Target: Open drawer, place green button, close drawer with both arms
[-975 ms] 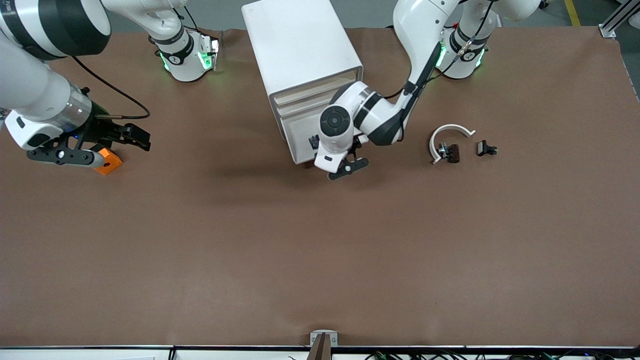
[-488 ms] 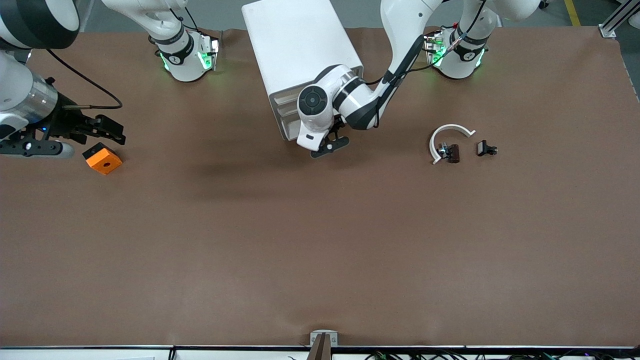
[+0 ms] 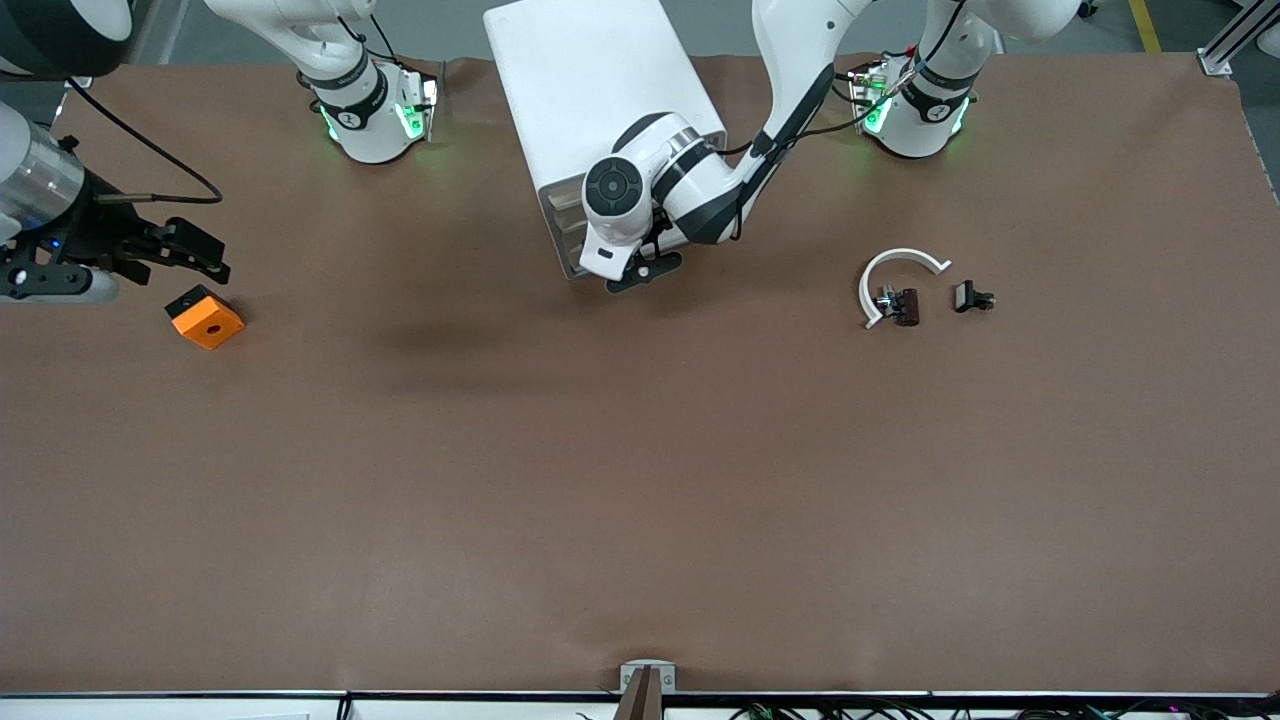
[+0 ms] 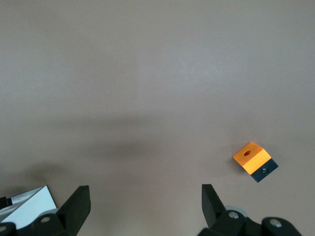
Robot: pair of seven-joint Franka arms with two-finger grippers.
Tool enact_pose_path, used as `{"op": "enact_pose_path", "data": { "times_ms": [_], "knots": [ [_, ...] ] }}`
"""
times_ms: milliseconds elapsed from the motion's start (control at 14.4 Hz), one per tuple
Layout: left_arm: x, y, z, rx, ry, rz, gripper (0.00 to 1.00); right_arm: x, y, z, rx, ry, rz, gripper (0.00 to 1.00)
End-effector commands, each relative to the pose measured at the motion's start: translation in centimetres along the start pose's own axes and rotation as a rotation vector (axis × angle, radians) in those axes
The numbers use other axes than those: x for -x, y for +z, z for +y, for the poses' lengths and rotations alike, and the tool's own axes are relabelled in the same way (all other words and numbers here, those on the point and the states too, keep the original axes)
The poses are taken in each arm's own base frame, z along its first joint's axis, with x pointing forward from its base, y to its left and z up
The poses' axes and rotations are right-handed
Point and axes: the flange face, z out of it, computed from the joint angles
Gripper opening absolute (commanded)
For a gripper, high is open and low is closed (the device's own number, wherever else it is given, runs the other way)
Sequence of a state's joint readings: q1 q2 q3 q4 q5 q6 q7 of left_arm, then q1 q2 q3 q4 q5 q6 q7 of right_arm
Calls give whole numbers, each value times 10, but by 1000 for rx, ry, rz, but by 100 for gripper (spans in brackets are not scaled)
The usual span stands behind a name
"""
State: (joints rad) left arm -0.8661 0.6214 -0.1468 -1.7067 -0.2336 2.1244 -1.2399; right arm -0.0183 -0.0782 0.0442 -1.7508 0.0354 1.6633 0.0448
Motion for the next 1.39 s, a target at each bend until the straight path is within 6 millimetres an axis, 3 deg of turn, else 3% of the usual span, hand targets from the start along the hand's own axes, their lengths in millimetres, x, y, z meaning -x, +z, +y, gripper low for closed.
{"op": "enact_pose_path", "data": {
  "times_ms": [0, 70, 348, 488, 697, 905, 1114, 1323],
  "knots": [
    [5, -4, -1, 6, -27, -45, 100, 2, -19, 10, 11, 19, 29, 100],
    [-14, -14, -5, 21, -39, -38, 100, 1, -25, 11, 11, 20, 41, 100],
    [-137, -86, -33, 152, -165, -22, 100, -1, -50, 17, 9, 31, 92, 100],
    [-192, -123, -64, 193, -184, 18, 100, -2, -53, 26, 10, 46, 100, 100],
    [-254, -181, -118, 225, -184, 143, 100, -2, -58, 31, 8, 58, 109, 100],
    [-291, -243, -175, 252, -176, 244, 100, -3, -59, 31, 8, 58, 112, 100],
    [-308, -293, -228, 170, -68, 353, 100, -2, -60, 31, 8, 58, 114, 100],
    [-315, -350, -296, 124, 23, 377, 100, -3, -59, 30, 7, 56, 112, 100]
  ]
}}
